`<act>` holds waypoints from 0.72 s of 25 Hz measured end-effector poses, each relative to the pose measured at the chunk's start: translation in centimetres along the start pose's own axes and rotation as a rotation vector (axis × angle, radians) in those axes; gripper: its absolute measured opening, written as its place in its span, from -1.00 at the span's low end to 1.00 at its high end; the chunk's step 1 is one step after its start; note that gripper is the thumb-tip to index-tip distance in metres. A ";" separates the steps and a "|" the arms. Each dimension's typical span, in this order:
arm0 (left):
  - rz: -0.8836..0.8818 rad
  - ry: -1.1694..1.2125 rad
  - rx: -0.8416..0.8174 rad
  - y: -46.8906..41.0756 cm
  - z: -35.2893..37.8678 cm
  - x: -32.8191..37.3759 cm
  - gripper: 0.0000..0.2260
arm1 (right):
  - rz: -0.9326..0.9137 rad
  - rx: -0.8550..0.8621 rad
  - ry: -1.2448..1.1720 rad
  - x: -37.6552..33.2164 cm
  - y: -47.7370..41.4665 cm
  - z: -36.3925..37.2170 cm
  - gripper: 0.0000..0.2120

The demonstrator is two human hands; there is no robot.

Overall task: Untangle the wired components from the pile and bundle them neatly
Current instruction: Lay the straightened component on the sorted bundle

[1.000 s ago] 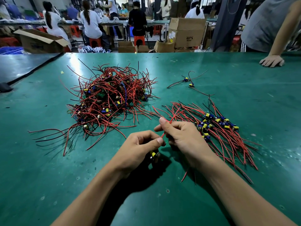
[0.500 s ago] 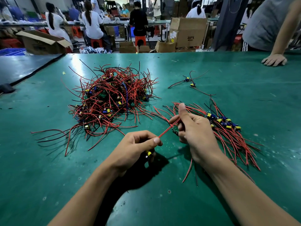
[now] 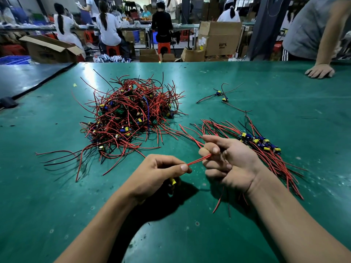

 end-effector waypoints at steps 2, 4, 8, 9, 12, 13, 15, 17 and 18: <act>-0.023 0.030 0.021 0.0 0.0 0.0 -0.79 | -0.008 0.041 -0.007 0.0 -0.1 0.0 -0.59; -0.048 0.099 0.073 -0.1 0.0 0.1 -0.79 | -0.066 0.131 0.009 0.1 -0.3 0.1 -0.62; -0.136 0.251 0.211 -0.5 0.1 0.3 -0.79 | -0.189 0.217 0.075 0.9 -0.8 0.6 -0.30; -0.162 0.288 0.230 -0.6 0.1 0.4 -0.77 | -0.217 0.225 0.153 1.3 -0.8 0.7 -0.29; -0.214 0.478 0.209 -0.9 0.3 0.8 -0.65 | -0.390 0.259 0.560 2.7 -0.7 1.1 -0.56; -0.219 0.540 0.186 -1.0 0.4 0.9 -0.61 | -0.481 0.285 0.751 3.2 -0.7 1.1 -0.65; -0.230 0.601 0.145 -1.0 0.9 1.0 -0.54 | -0.662 0.370 1.170 4.3 -0.9 1.0 -0.74; -0.230 0.621 0.107 -0.9 1.4 0.9 -0.51 | -0.762 0.409 1.418 4.9 -1.2 1.0 -0.78; -0.228 0.645 0.081 -0.9 1.6 0.9 -0.49 | -0.789 0.421 1.447 4.8 -1.2 0.9 -0.82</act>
Point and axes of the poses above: each hand's wrist, its own y-axis away from the middle knuckle, its own z-axis out of the palm, x = y × z, the point moved 1 cm from there along -y, towards the middle knuckle, and after that the axes turned 7 degrees about -z, right-handed, at the moved point
